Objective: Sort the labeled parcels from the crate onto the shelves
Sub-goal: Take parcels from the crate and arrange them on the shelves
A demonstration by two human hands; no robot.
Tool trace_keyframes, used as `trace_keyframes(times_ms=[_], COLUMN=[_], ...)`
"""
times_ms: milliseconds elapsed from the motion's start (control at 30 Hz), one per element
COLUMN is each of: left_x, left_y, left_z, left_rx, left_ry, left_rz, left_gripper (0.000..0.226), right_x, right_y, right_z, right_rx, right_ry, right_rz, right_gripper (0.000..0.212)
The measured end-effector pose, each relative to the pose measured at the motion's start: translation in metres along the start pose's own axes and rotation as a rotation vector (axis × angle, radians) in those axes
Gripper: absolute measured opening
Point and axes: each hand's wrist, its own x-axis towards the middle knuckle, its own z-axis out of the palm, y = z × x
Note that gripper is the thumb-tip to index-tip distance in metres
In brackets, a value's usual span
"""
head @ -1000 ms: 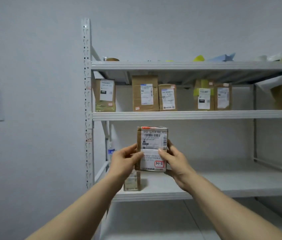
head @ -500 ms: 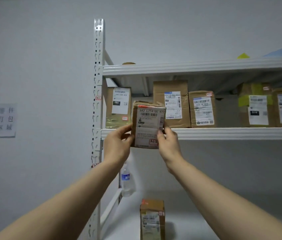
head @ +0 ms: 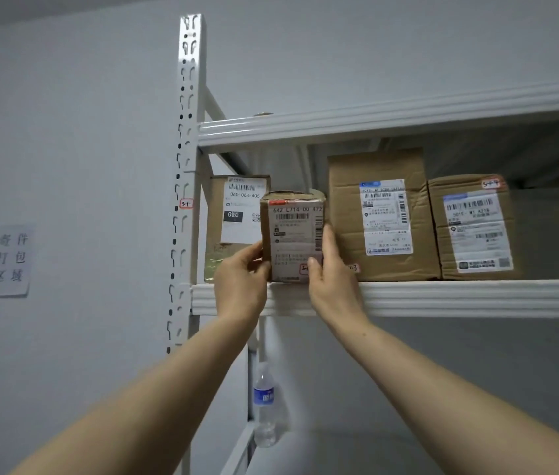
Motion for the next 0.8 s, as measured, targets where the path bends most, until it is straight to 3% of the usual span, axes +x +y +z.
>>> trace_keyframes(times_ms=[367,467,600,800], left_x=[0.02,0.022,0.026,0.031], left_y=[-0.023,-0.023,-0.027,-0.033], left_z=[0.012,0.013,0.011,0.011], left_rx=[-0.015,0.029,0.079,0.159], left_ry=[-0.094,-0.126,-0.118,-0.141], left_rz=[0.062,0.08,0.089,0.112], left_gripper=[0.029,0.03,0.033,0.04], right_x=[0.016,0.015,0.016,0.023], right_y=[0.021,0.018,0.013,0.016], right_z=[0.021,0.024,0.028,0.039], right_rx=[-0.253,-0.341,-0.425,-0.407], right_ry=[0.222,0.209,0.144,0.121], right_rz=[0.069,0.06,0.064,0.079], right_gripper=[0.072,0.07,0.048,0.047])
